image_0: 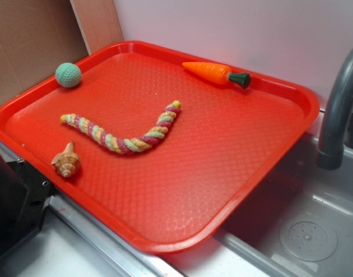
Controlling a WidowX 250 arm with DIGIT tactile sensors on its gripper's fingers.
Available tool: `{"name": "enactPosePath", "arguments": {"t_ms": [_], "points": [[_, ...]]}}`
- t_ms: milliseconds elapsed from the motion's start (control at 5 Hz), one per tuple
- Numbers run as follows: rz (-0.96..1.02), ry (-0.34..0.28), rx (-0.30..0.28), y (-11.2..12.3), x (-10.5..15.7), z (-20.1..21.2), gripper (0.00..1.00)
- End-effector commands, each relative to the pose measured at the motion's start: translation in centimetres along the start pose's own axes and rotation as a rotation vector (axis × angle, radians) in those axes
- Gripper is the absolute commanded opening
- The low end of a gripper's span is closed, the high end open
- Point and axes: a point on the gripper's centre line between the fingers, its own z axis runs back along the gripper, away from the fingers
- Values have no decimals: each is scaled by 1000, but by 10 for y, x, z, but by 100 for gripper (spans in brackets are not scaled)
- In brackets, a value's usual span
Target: Grab the green ball.
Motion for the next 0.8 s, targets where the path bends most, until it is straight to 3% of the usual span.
{"name": "enactPosePath", "arguments": {"t_ms": [0, 200, 400, 600], "points": [[0, 0, 0, 0, 0, 0, 100], [235, 32, 147, 44, 18, -42, 100], [488, -141, 198, 61, 45, -73, 100], [740, -250, 226, 79, 68, -94, 100]]}}
